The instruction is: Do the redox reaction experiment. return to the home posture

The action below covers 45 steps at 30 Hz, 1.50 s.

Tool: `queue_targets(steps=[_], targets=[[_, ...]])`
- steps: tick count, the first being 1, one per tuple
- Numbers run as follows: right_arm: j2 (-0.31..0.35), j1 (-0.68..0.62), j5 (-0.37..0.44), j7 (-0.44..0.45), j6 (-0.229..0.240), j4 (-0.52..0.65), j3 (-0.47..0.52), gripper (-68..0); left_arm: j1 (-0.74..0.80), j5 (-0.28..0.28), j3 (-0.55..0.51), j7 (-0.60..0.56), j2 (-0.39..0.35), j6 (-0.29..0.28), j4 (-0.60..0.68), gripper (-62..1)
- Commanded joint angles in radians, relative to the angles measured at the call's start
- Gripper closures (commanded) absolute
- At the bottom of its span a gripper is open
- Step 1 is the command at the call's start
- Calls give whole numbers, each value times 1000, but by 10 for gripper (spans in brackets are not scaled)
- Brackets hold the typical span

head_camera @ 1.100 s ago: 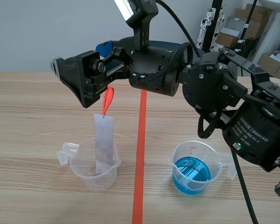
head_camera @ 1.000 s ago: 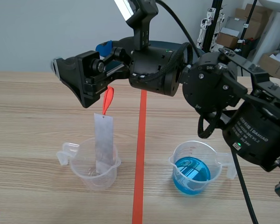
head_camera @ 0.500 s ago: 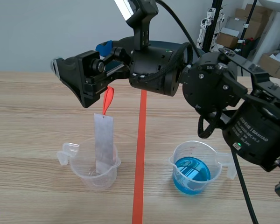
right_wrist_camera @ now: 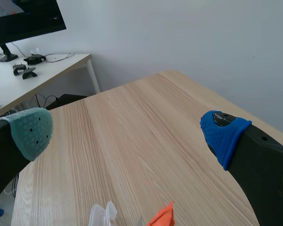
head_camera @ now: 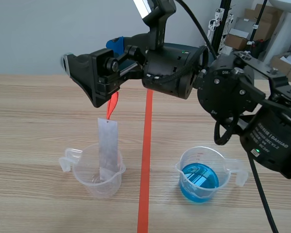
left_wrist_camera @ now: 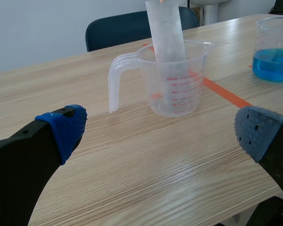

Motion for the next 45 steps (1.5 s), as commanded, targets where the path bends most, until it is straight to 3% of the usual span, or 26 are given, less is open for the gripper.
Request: queue_targets(steps=[1,9,17,20,24,29,33,39,45], targets=[[23,9,12,40,1,18,17,-679,-5,-8,-3,-16,-10,1,20,-623],[152,9,18,144,1,72,61,-679,-5,6,-3,60,-11,-3,20,-623],[335,9,102,212,1,109,133,-679,3,2,-3,58,-24,-3,21,-623],[407,8,146,229,1,111,163,-679,8,-71,-3,46,-62,10,21,-623],[502,-8,214,235,1,111,216,-679,60,-229,-3,-31,-163,23,60,-623],[583,-104,255,252,1,111,353,-679,186,-343,-3,84,-322,11,256,-623],[584,-221,245,252,1,111,514,-679,313,-477,-3,207,-461,-44,468,-623],[558,-377,205,254,1,111,730,-679,454,-671,-3,395,-629,-48,755,-623],[457,-498,39,256,2,111,902,-679,485,-703,-3,491,-673,-29,922,-623]])
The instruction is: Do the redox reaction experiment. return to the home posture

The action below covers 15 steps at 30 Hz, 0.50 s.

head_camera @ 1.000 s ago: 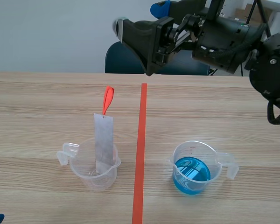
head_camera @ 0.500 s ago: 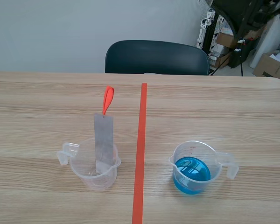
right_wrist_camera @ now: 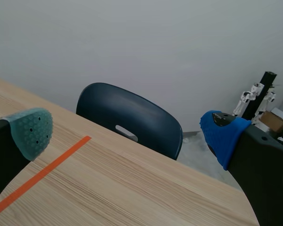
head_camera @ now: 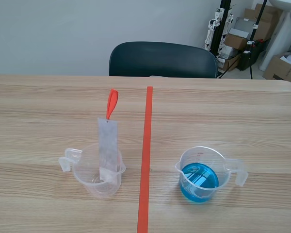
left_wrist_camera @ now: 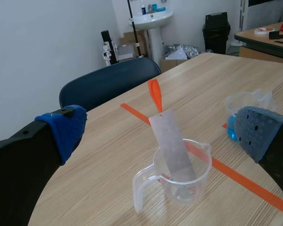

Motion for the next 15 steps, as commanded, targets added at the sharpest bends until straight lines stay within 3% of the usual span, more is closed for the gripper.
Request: queue_targets(steps=[1,8,12,15], targets=[[-27,-11,-8,15,1,16,26,-679,-9,-7,-3,2,26,-2,5,-623],[-130,-98,-130,15,4,17,106,-679,-34,12,-3,56,96,-3,68,-623],[-160,-143,-265,16,3,27,106,-679,-80,135,-3,95,157,-5,80,-623],[-179,-196,-318,44,-35,54,106,-679,-119,209,-3,156,193,-19,86,-623]])
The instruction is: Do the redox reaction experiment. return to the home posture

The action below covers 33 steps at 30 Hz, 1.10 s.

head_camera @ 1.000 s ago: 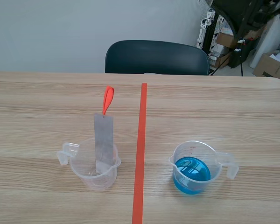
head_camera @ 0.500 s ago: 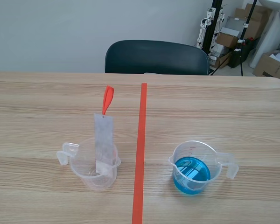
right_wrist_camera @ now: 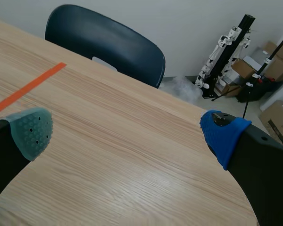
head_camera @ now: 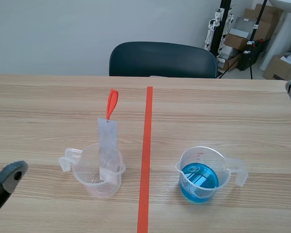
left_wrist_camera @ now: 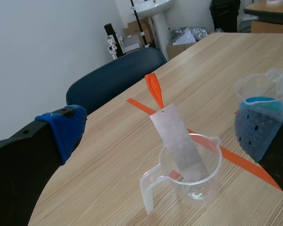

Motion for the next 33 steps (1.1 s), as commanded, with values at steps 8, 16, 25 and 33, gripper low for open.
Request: queue_targets(steps=[8,16,25,33], targets=[[9,-165,-60,45,-153,245,7,-679,-90,-4,-2,106,52,-49,35,-623],[8,-312,-58,6,-212,450,3,-679,-136,0,-2,145,71,-79,44,-623],[6,-340,-141,-49,-298,508,-157,-679,-153,102,-2,160,69,-88,51,-623],[-9,-336,-238,-90,-395,520,-299,-679,-167,161,-2,161,42,-87,50,-623]])
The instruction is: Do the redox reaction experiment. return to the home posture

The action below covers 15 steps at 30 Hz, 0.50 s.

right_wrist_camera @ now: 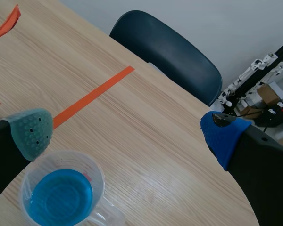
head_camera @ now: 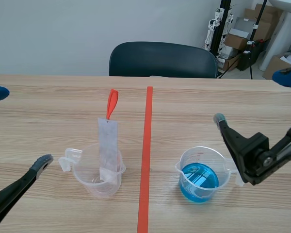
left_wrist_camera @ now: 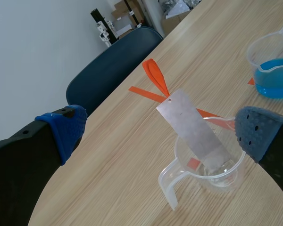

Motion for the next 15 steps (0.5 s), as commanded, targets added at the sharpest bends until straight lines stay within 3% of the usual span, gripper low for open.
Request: queue_targets(steps=[1,6,11,15], targets=[[-12,11,4,-13,-8,20,23,-679,0,-16,-2,-10,-5,6,24,-623],[-55,14,-26,-43,-4,56,23,-679,0,-16,-24,-9,-29,5,23,-623],[-57,14,-41,-99,-8,85,24,-679,0,-16,-48,-10,-28,5,10,-623],[-57,14,-41,-90,-8,85,28,-679,0,-16,-48,-10,-28,5,8,-623]])
